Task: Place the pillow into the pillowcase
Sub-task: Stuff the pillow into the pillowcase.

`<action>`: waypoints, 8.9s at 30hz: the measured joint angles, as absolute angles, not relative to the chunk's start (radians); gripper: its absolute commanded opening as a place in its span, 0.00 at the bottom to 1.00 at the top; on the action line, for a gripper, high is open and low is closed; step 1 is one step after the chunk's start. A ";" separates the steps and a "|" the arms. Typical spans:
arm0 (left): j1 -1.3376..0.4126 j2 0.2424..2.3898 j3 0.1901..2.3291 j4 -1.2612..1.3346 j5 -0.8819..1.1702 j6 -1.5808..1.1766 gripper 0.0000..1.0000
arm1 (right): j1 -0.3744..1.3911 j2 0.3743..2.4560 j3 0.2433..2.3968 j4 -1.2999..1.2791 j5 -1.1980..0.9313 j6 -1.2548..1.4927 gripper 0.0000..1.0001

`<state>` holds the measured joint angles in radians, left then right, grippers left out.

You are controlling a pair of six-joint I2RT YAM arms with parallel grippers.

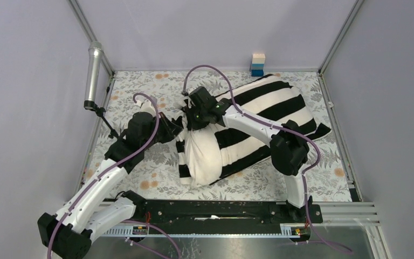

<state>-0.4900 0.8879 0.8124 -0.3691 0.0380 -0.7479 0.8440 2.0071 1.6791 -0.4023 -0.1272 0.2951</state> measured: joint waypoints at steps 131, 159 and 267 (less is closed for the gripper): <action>-0.525 1.455 0.688 -0.024 -0.138 -1.124 0.09 | 0.710 1.665 1.294 -0.114 -0.415 0.566 0.00; -0.526 0.949 0.839 -0.415 0.031 -0.904 0.00 | 0.948 1.816 1.428 -0.060 0.587 0.366 0.00; -0.538 0.853 0.827 -0.533 -0.307 -0.938 0.06 | 0.966 1.911 1.782 -0.290 0.281 0.103 1.00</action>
